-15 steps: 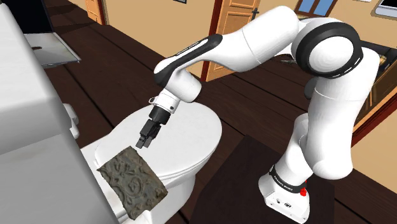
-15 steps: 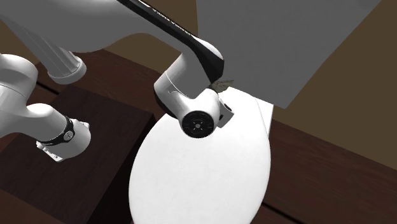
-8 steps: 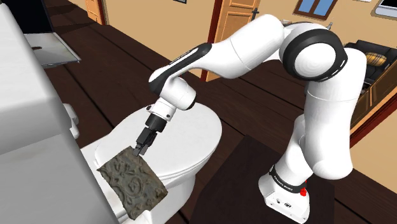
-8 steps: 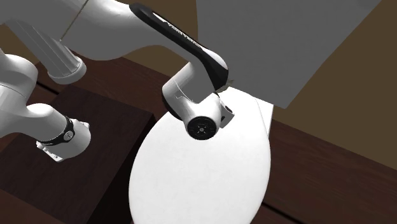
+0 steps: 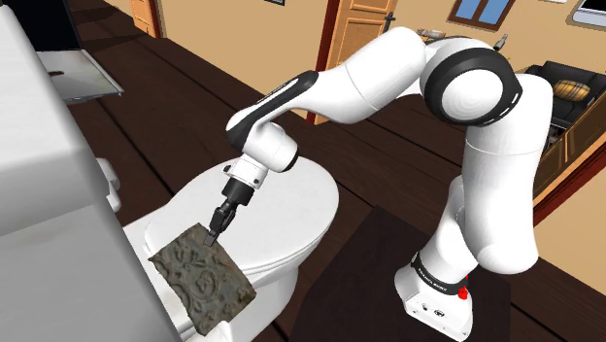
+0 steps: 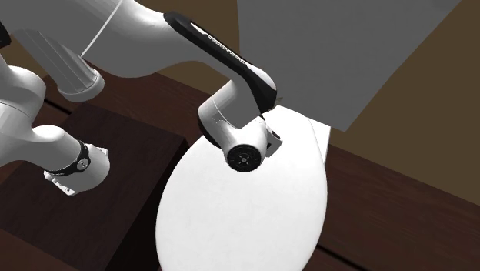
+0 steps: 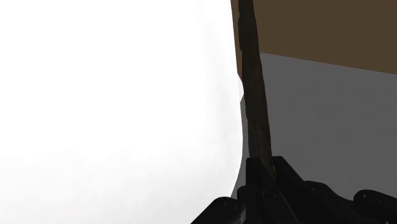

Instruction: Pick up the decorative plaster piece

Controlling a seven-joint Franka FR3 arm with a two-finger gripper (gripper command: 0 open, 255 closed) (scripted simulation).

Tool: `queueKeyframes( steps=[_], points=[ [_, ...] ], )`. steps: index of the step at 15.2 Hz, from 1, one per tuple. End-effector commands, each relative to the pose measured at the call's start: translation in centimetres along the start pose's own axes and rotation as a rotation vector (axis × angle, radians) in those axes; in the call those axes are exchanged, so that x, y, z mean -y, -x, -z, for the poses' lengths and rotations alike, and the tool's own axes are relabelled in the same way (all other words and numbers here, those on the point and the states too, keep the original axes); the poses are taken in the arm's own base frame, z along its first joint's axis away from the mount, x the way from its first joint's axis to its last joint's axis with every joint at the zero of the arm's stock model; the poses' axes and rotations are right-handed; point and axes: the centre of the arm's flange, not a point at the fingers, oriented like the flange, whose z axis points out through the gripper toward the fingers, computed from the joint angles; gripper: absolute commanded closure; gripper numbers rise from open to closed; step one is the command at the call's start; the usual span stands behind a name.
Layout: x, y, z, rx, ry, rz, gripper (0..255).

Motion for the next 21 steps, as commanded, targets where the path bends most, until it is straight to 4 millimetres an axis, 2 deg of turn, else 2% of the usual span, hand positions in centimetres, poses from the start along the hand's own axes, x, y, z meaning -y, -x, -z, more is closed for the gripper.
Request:
queueKeyframes(
  steps=[1,5,21],
  points=[
    [0.0,0.0,0.0,0.0,0.0,0.0,255],
    [0.0,0.0,0.0,0.0,0.0,0.0,255],
    [6.2,-1.6,4.8,0.0,0.0,0.0,255]
  ],
)
